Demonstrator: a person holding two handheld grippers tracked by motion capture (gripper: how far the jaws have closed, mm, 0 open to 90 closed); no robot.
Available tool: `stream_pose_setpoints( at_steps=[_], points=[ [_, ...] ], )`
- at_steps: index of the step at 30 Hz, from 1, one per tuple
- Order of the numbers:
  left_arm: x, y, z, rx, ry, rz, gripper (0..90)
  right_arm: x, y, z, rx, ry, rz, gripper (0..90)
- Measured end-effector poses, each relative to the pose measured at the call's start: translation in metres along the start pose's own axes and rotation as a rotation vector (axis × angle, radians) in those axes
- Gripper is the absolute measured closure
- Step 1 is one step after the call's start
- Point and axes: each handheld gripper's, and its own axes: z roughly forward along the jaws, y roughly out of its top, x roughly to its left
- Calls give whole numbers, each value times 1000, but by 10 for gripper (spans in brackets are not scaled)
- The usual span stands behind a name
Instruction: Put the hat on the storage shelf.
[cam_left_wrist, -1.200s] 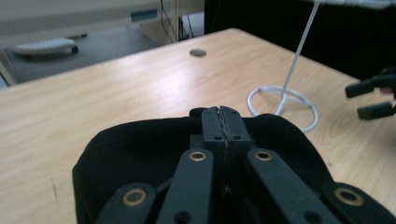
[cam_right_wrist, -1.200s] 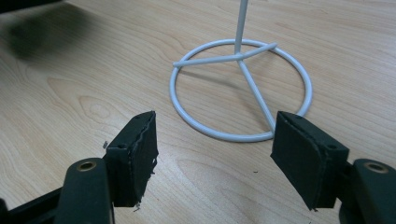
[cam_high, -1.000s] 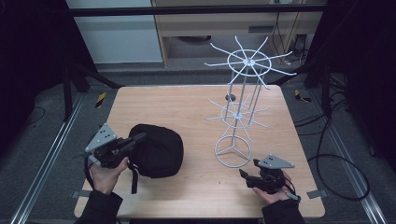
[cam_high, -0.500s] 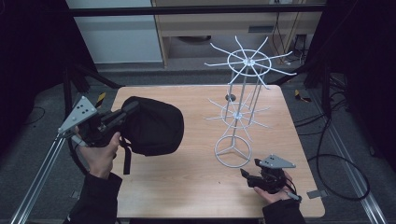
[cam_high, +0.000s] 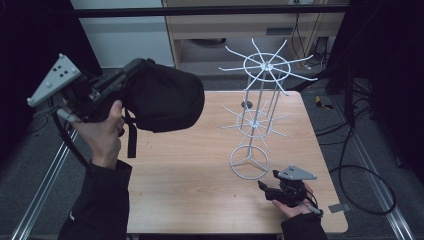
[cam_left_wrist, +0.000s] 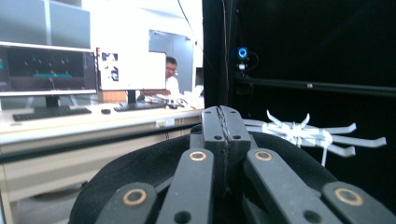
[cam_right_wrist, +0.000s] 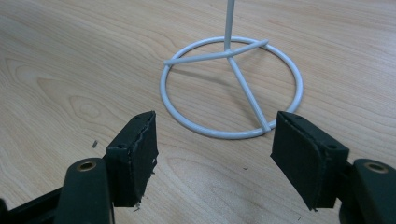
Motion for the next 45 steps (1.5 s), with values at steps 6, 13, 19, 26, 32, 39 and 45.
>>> stream_pose_setpoints(
  at_steps=[6, 13, 19, 26, 32, 39, 45],
  points=[
    [-6, 29, 12, -48, 8, 7, 900, 0, 0, 0, 2, 4, 4, 311],
    [-23, 57, 31, -95, -4, 21, 900, 0, -1, 1, 3, 8, 5, 311],
    [-31, 63, 49, -117, -10, 6, 900, 0, -1, 1, 1, 11, 7, 311],
    [-35, 30, 63, -94, -54, -33, 899, 0, -1, 0, 3, 13, 10, 311],
    [-26, -15, 55, -34, -114, -106, 898, 0, -1, 1, 8, 10, 12, 311],
    [-22, -44, 48, 30, -108, -102, 897, 0, -1, 2, 15, 8, 12, 310],
    [-21, -74, 50, 128, -99, -92, 896, 0, -2, 2, 20, 8, 9, 311]
  ],
)
